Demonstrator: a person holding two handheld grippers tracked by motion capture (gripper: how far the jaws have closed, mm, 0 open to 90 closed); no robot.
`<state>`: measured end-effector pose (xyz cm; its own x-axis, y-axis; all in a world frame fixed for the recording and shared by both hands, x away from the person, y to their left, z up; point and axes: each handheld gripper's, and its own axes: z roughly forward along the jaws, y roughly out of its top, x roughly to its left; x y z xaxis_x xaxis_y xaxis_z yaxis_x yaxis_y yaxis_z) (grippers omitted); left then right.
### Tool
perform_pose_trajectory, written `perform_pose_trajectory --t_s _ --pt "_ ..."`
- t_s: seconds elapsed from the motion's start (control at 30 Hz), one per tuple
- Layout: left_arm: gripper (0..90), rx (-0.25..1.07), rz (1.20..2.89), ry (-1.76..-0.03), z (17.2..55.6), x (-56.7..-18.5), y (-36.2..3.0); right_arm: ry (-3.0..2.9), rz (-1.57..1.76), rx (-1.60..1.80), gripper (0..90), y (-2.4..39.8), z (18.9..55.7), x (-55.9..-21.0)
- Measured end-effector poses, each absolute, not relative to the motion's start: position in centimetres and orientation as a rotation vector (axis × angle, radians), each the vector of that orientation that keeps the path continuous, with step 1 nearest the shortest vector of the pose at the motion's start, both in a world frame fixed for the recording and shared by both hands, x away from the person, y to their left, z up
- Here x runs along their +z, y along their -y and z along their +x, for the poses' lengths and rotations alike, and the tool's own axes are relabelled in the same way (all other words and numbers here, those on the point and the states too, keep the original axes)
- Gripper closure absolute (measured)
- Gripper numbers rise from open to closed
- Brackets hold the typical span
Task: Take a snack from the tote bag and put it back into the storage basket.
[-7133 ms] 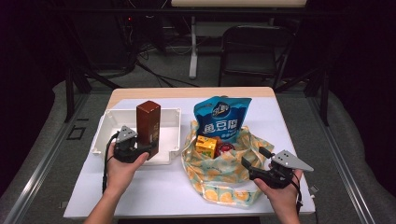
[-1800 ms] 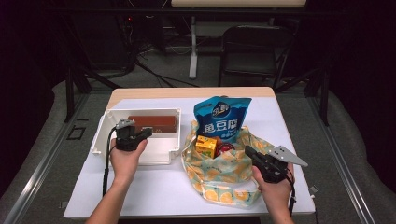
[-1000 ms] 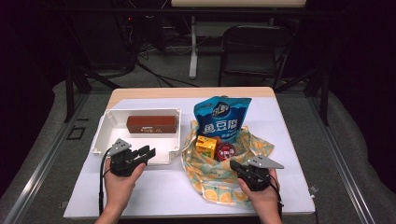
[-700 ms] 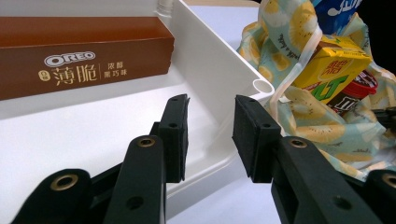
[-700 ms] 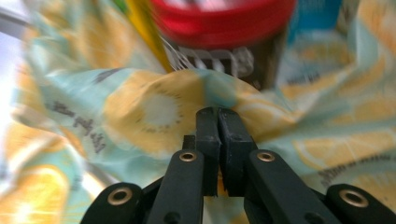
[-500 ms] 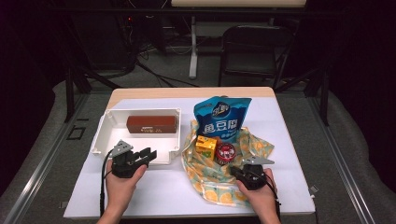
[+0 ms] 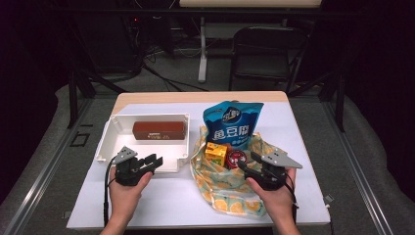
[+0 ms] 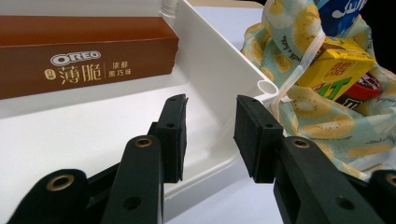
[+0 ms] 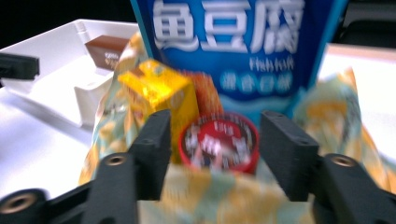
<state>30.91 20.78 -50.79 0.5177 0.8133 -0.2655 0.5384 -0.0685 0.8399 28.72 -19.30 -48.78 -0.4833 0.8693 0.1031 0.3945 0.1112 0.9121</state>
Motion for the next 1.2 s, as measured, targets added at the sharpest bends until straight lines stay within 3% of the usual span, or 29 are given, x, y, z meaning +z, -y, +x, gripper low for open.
perform_pose_trajectory --t_s 0.23,0.43,0.63,0.77,0.97,1.2 --pt "64.2 0.331 1.743 -1.134 30.9 -50.7 -20.9 -1.959 1.317 1.247 14.9 17.6 31.7 -50.3" --pt "64.2 0.327 1.73 -1.143 30.9 -50.6 -21.4 -2.039 1.336 1.19 10.7 17.4 32.3 -52.4" --pt "64.2 0.33 1.737 -1.134 30.8 -50.5 -21.1 -2.086 1.348 1.139 13.8 17.0 33.3 -54.3" --pt "64.2 0.331 1.738 -1.132 30.8 -50.6 -21.0 -2.12 1.344 1.127 21.9 16.8 33.6 -55.0" --pt "62.7 0.326 1.739 -1.116 30.7 -50.7 -20.8 -2.109 1.355 1.128 25.0 16.7 33.6 -54.6" --pt "49.7 0.316 1.748 -1.054 30.4 -50.6 -19.8 -2.084 1.327 1.165 25.1 16.9 33.1 -53.0"
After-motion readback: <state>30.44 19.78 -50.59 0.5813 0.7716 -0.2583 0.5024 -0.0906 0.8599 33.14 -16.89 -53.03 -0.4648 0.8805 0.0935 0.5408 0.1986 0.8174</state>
